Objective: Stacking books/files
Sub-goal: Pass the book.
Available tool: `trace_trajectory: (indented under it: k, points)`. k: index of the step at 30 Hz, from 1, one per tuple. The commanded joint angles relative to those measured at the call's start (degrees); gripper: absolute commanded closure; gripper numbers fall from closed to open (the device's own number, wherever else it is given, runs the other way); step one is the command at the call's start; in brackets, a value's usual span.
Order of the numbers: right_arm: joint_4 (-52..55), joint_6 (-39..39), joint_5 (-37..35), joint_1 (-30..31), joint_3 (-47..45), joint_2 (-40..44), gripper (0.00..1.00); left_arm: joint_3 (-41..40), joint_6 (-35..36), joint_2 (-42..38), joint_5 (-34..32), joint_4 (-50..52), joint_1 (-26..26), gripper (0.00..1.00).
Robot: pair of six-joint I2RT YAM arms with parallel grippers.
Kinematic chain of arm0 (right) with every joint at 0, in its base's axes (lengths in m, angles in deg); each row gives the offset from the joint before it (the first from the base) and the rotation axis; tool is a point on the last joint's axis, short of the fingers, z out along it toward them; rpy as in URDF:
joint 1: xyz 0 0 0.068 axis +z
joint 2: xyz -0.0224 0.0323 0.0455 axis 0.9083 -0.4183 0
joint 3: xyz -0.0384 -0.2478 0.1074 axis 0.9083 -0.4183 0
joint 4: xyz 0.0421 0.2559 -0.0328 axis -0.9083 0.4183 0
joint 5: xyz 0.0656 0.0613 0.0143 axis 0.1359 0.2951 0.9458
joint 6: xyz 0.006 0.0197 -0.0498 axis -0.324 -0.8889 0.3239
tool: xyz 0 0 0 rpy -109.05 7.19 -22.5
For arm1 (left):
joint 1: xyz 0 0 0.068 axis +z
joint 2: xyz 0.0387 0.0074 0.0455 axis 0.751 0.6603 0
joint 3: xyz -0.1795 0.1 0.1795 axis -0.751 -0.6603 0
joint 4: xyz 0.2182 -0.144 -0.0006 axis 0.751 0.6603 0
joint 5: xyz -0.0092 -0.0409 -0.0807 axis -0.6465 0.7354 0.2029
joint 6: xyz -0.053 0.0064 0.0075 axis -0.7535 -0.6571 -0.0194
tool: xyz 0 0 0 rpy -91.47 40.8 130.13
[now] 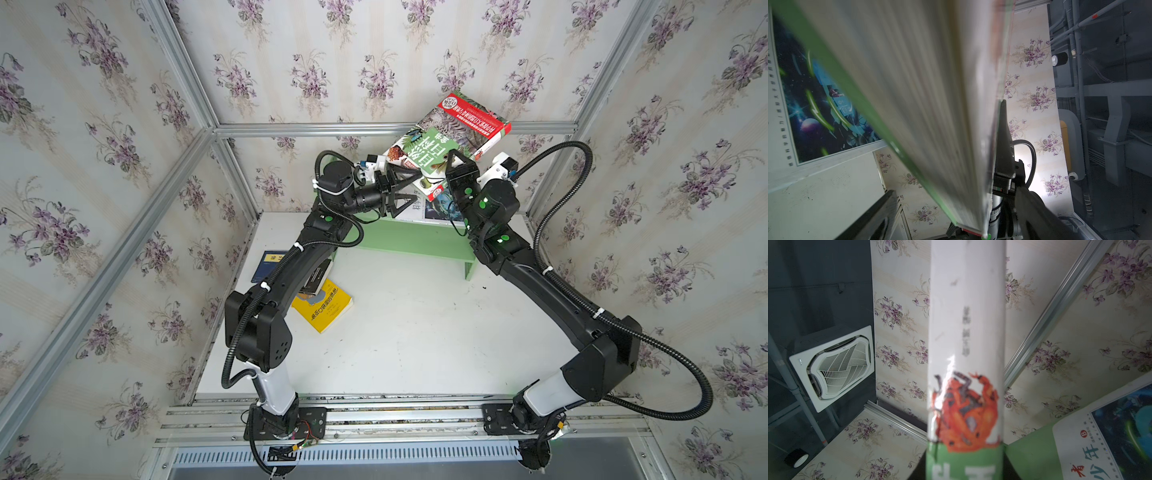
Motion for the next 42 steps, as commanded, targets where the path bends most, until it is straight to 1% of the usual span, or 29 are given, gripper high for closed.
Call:
trace_trajectory:
  k: [1, 5, 11, 12, 13, 16, 20, 21, 23, 24, 26, 27, 28, 31, 34, 35, 39, 42]
  points:
    - [-15.76, -0.55, -0.14, 0.45, 1.59, -0.1, 1.0, 2.37, -3.92, 1.58, 0.74, -4.29, -0.17, 0.12]
    - [-17.52, -0.58, -1.35, 1.23, 2.04, -1.24, 1.0, 4.58, -8.02, 3.41, -0.05, -8.85, -0.91, 0.19]
    - [-18.19, -0.7, -0.89, 2.15, 3.73, -3.18, 1.0, 3.93, -8.59, 3.34, -1.86, -10.83, -1.28, 0.44]
    - [-18.28, -0.85, -0.66, 2.18, 3.7, -3.29, 1.0, 3.93, -8.9, 3.41, -1.96, -11.43, -1.28, 0.5]
    - [-18.24, -0.99, -0.51, 4.16, 3.58, -3.28, 1.0, 3.85, -9.12, 3.37, -2.14, -11.93, -1.28, 0.56]
    - [-17.85, -1.75, 0.16, 4.37, 2.81, -3.03, 1.0, 3.73, -9.06, 3.29, -2.39, -12.56, -1.28, 0.7]
    - [-16.11, -1.91, 1.81, 4.31, 1.68, -2.06, 1.0, 3.98, -8.79, 3.44, -2.42, -13.19, -1.12, 0.82]
    - [-15.31, -1.63, 2.17, 4.32, 1.31, -1.62, 0.95, 4.05, -8.79, 3.52, -2.29, -13.34, -0.95, 0.84]
    - [-12.91, -0.81, 2.3, 3.99, -0.33, 0.18, 0.9, 4.06, -8.88, 3.41, -1.91, -13.72, -0.45, 0.85]
    - [-11.64, -0.26, 2.46, 3.79, -0.99, 1.12, 0.84, 4.04, -8.88, 3.37, -1.72, -13.81, -0.16, 0.86]
    - [-9.01, 0.96, 3.84, 3.41, -2.54, 3.19, 0.69, 4.46, -8.96, 3.39, -0.61, -13.86, 0.5, 0.87]
    - [-7.25, 1.16, 5.15, 0.94, -3.48, 4.32, 0.59, 4.81, -8.97, 3.36, 0.19, -13.99, 0.8, 0.87]
    - [-5.46, 1.12, 6.77, -0.16, -4.52, 5.49, 0.52, 5.19, -9.01, 3.41, 1.07, -13.99, 1.2, 0.88]
    - [-1.85, 0.03, 13.31, -4.26, -7.92, 8.66, 0.36, 6.19, -8.9, 3.1, 4.06, -14.15, 2.4, 0.89]
    - [-0.79, -1.64, 21.6, -9.04, -11.41, 11.15, 0.26, 6.64, -8.79, 2.6, 6.92, -14.1, 3.61, 0.9]
    - [-0.1, -2.71, 24.13, -10.68, -12.24, 11.73, 0.24, 6.69, -8.63, 2.33, 7.66, -14.07, 3.98, 0.9]
    - [-1.46, -3.34, 33.1, -15.19, -13.69, 13.12, 0.21, 6.8, -8.22, 2.01, 10.86, -13.47, 5.26, 0.9]
    - [-1.35, -4.61, 40.79, -18.49, -12.17, 12.68, 0.2, 6.76, -7.29, 1.81, 13.49, -12.47, 5.92, 0.9]
